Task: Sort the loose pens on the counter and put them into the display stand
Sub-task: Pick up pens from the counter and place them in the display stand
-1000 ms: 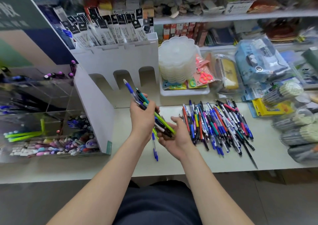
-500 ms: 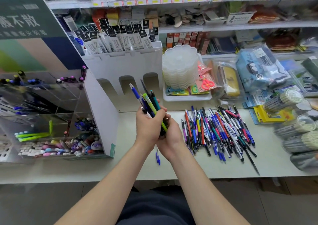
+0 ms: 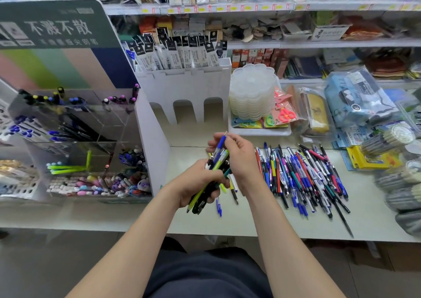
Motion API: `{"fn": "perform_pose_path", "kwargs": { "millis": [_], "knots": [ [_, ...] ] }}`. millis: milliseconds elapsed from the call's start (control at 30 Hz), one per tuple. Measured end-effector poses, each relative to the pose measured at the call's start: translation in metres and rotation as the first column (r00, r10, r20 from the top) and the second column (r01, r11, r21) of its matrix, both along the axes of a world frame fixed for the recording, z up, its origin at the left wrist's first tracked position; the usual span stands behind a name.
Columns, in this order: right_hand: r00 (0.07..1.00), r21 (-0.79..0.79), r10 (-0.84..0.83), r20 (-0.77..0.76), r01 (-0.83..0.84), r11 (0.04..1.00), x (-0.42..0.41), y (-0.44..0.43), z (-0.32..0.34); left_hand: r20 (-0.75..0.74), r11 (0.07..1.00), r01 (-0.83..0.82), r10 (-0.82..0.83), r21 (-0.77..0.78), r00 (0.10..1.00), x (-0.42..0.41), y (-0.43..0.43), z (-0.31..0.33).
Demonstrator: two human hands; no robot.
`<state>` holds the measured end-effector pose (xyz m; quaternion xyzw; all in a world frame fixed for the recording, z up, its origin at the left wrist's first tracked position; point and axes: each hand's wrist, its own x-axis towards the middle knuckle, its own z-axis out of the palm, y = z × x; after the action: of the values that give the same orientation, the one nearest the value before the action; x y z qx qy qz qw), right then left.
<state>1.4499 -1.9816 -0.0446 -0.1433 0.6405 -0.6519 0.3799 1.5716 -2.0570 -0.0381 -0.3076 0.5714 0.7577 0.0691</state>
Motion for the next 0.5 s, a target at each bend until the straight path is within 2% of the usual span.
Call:
{"fn": "perform_pose_path", "kwargs": {
  "millis": [100,167,233,367,500],
  "knots": [
    [0.988,-0.02,0.133,0.079,-0.131,0.991,0.012,0.001,0.005,-0.017,0.995,-0.005,0.007,0.096,1.0,0.012,-0.007,0.002],
    [0.977,-0.074,0.157,0.147,-0.148,0.986,0.022,-0.001,0.005,-0.021,0.989,0.0,0.003,0.149,1.0,0.02,-0.012,0.003],
    [0.979,-0.09,0.124,0.162,-0.11,0.99,0.029,-0.005,0.007,-0.03,0.984,0.003,0.002,0.178,1.0,0.029,-0.017,0.003],
    [0.99,-0.009,0.072,0.124,-0.071,0.997,0.042,-0.018,0.013,-0.095,0.974,-0.026,0.049,0.225,0.994,0.049,-0.028,-0.002],
    [0.999,0.023,-0.015,0.045,0.014,1.0,0.065,-0.041,0.018,-0.135,0.986,-0.019,0.042,0.169,0.99,0.08,-0.05,0.005]
  ]
}}
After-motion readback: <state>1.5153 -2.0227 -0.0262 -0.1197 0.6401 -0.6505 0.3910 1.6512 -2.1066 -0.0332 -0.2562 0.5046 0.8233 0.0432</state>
